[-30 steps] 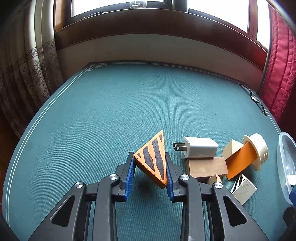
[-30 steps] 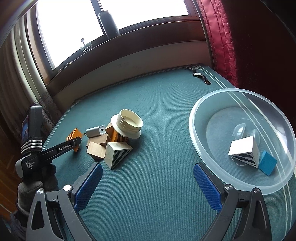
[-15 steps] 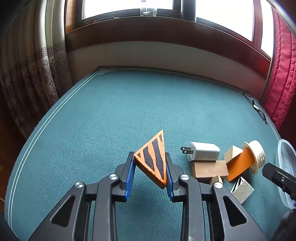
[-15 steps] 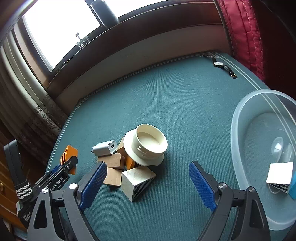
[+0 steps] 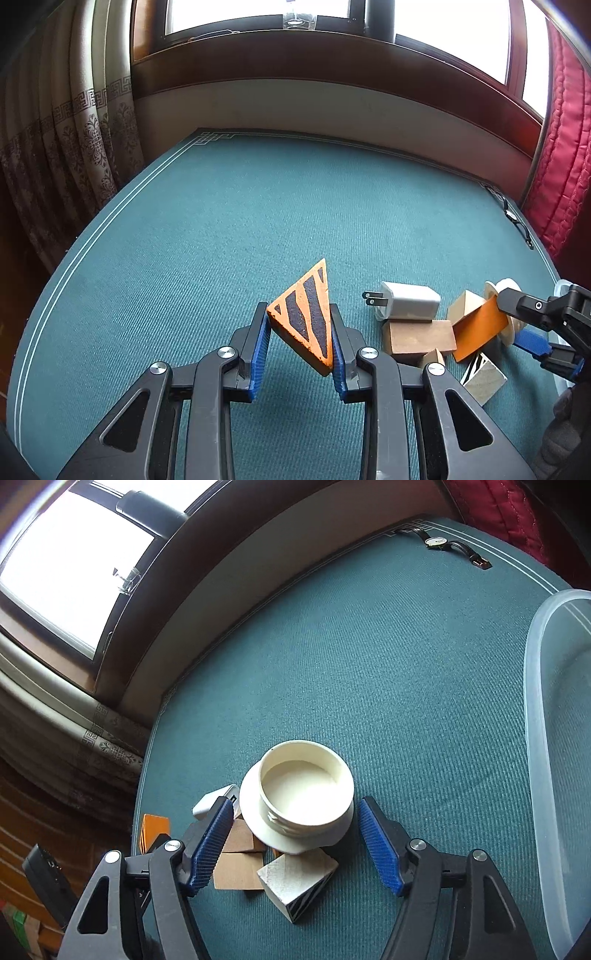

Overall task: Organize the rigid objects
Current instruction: 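Grasp the white cup with saucer with the right gripper, then carry the white cup into the clear bowl and release it with the right gripper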

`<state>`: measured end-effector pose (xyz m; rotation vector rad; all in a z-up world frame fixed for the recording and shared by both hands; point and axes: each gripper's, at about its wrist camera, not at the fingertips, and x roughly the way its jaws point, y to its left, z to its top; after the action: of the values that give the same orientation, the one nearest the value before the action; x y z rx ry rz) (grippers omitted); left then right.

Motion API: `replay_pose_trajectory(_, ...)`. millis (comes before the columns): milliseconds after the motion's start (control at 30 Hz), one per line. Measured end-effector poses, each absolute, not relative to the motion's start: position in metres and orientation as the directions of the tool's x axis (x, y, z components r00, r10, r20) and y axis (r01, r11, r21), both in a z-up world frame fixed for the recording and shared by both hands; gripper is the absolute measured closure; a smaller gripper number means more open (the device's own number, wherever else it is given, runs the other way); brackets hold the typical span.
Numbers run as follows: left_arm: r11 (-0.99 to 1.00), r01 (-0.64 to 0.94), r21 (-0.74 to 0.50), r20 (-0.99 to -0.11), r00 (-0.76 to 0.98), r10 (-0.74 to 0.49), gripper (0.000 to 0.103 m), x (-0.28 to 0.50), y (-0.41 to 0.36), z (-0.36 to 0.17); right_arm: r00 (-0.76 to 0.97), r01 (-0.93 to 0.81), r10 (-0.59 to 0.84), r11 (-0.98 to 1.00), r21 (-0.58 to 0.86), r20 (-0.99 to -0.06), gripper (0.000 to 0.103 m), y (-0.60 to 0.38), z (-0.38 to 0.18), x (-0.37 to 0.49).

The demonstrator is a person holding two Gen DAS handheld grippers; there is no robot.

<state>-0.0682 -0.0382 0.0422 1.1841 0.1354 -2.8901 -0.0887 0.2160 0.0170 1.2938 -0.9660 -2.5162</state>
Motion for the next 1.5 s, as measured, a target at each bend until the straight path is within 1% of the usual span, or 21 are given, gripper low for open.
replay_pose_trajectory(133, -0.996, 0.047, -0.075, -0.702, -0.712, 0.019, 0.073, -0.069, -0.039, 0.042, -0.616, -0.161, -0.41, -0.771, 0.616, -0.673, 0.03, 0.216, 0.014, -0.093)
replay_pose_trajectory(267, -0.996, 0.048, -0.076, -0.704, -0.71, 0.019, 0.073, -0.069, -0.038, 0.04, -0.615, -0.174, -0.415, -0.758, 0.628, -0.671, 0.039, 0.218, 0.012, -0.097)
replay_pose_trajectory(533, -0.996, 0.046, -0.077, -0.704, -0.71, 0.021, 0.073, -0.068, -0.036, 0.039, -0.62, -0.177, -0.389, -0.776, 0.605, -0.681, 0.039, 0.213, 0.016, -0.09)
replay_pose_trajectory(733, -0.996, 0.038, -0.077, -0.699, -0.714, 0.027, 0.073, -0.066, -0.033, 0.04, -0.657, -0.153, -0.334, -0.819, 0.554, -0.676, 0.039, 0.207, 0.034, -0.078)
replay_pose_trajectory(1067, -0.997, 0.014, -0.076, -0.688, -0.725, 0.042, 0.073, -0.061, -0.025, 0.044, -0.722, -0.151, -0.202, -0.887, 0.436, -0.662, 0.039, 0.205, 0.057, -0.049)
replay_pose_trajectory(1500, -0.998, -0.025, -0.056, -0.678, -0.733, 0.057, 0.073, -0.052, -0.008, 0.045, -0.748, -0.26, -0.044, -0.899, 0.353, -0.663, 0.039, 0.25, 0.063, -0.019)
